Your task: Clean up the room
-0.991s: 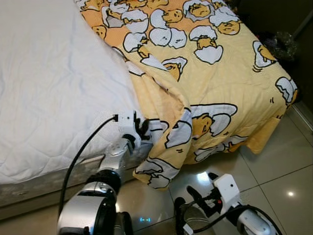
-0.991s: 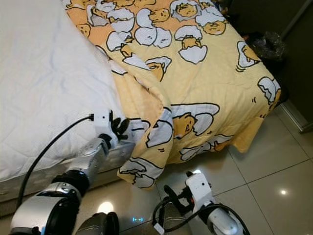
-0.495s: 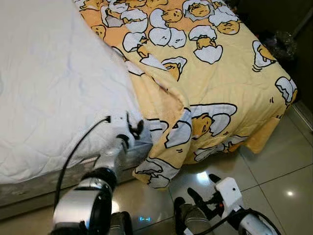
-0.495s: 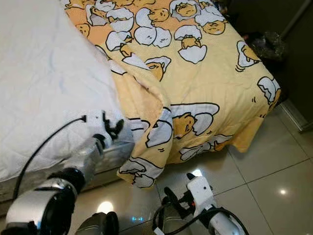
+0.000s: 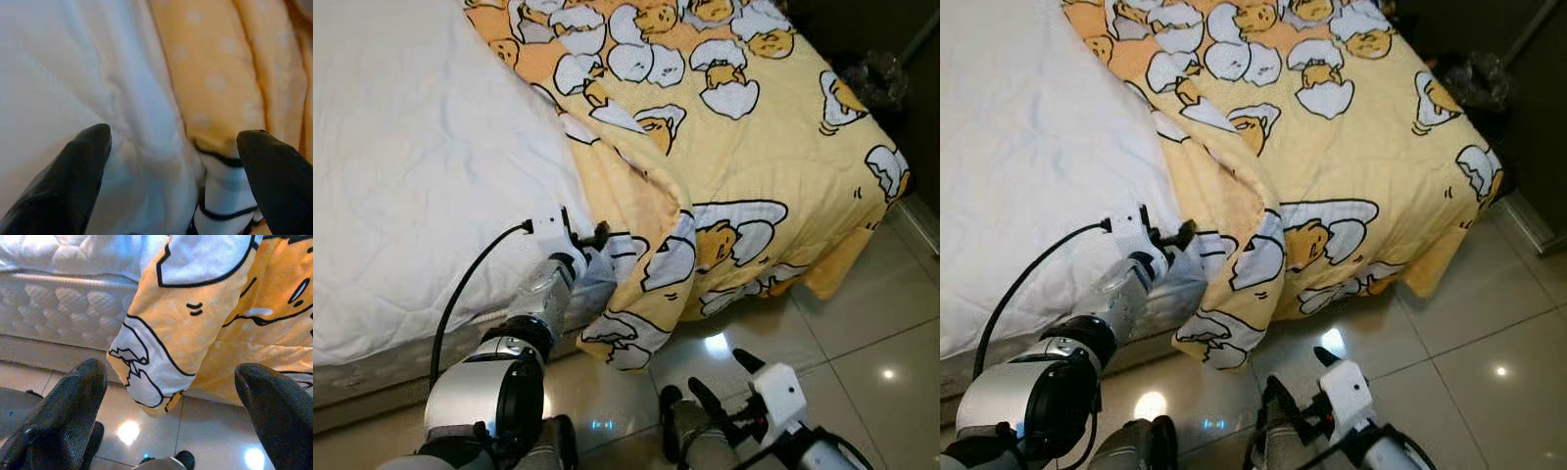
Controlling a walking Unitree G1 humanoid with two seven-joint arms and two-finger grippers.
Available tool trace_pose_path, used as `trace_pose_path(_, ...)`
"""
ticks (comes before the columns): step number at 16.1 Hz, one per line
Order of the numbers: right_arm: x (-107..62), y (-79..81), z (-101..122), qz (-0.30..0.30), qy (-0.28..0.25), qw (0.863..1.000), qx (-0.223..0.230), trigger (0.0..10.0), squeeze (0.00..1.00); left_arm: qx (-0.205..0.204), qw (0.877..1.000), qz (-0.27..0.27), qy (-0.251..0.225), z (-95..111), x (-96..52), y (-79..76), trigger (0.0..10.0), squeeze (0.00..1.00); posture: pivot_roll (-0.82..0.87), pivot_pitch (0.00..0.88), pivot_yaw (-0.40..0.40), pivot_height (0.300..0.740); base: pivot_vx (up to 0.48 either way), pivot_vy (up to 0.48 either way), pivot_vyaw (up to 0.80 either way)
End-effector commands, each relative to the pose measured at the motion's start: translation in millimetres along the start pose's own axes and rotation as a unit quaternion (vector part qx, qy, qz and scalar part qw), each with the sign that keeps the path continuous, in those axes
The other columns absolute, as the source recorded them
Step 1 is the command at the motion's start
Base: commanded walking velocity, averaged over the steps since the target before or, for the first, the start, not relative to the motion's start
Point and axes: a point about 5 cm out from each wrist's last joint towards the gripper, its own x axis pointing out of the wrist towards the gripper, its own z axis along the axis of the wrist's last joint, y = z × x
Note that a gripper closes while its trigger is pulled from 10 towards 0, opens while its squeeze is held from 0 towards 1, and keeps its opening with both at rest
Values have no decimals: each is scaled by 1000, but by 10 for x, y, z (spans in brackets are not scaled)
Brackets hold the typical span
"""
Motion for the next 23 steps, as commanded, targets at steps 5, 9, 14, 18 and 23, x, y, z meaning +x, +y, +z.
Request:
trace_pose_path(5, 101, 46, 605, 3, -63, 998, -3, 10000, 0, -9, 999, -7, 34, -155, -8, -92, 10000, 1000, -364, 313, -16, 731, 0, 0, 0)
trace_pose_path(9, 8, 110, 689, 2, -54, 999, 4, 10000, 0, -23, 999, -15, 33, -122, 27, -206, 10000, 0, -392, 335, -19, 731, 0, 0, 0)
trace_pose_path(14, -89, 155, 645, 5, -30, 1000, 0, 10000, 0, -28, 999, -40, 20, -66, 59, -349, 10000, 0, -413, 332, -8, 731, 0, 0, 0)
trace_pose_path(18, -111, 162, 626, 2, -18, 1000, 2, 10000, 0, -27, 998, -65, -3, -26, 66, -443, 10000, 0, -412, 326, -3, 731, 0, 0, 0)
trace_pose_path(23, -107, 159, 585, 2, -11, 1000, 5, 10000, 0, 7, 993, -100, -55, 142, 78, -567, 10000, 0, -389, 330, -2, 731, 0, 0, 0)
